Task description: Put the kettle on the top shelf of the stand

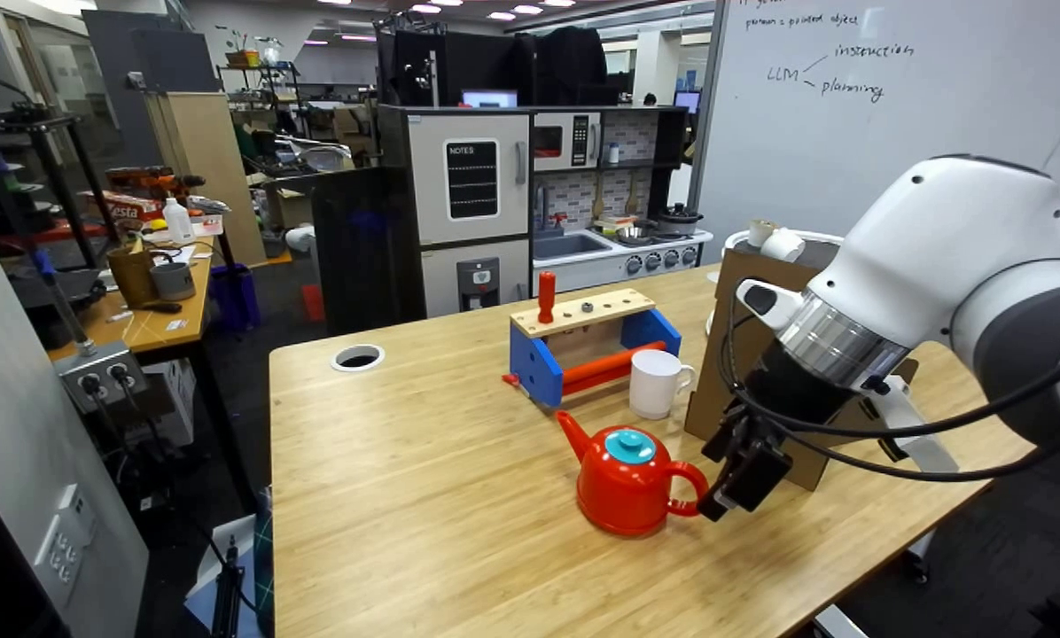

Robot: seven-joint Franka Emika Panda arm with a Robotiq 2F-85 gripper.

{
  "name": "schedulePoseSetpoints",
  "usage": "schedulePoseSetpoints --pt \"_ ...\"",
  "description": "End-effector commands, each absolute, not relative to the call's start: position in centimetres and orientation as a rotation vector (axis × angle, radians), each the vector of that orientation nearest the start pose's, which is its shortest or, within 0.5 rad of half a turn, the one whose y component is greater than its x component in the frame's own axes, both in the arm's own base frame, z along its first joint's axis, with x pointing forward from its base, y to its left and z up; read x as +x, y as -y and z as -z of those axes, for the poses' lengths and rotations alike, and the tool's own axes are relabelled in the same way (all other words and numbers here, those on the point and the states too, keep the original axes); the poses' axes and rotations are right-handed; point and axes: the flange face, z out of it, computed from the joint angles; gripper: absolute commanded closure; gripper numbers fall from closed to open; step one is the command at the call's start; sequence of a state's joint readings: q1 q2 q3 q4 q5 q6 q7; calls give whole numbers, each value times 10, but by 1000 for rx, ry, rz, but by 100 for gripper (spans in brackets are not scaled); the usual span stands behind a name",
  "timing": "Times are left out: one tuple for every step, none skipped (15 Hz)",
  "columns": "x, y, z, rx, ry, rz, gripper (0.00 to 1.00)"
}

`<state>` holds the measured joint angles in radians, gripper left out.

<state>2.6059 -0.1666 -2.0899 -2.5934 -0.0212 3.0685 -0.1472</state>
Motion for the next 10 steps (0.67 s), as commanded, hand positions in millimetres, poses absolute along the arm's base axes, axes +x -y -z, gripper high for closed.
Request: schedulePoseSetpoints --pt "415 -236 -270 -2799 911 488 0" --pt "417 -235 -269 -2809 907 483 0" --pt "418 -235 -269 -2818 905 478 0" --pt "420 -236 -268 -2825 903 474 0" --pt "421 -237 -268 -2833 904 469 0" --pt "423 -241 -268 -2835 908 466 0" --pt "424 -245 -267 -2832 908 462 0" --pt "417 -242 -268 -2822 915 485 0" --pt "418 -244 -268 -2822 910 481 0" --pt "419 -245 -267 -2818 908 477 0"
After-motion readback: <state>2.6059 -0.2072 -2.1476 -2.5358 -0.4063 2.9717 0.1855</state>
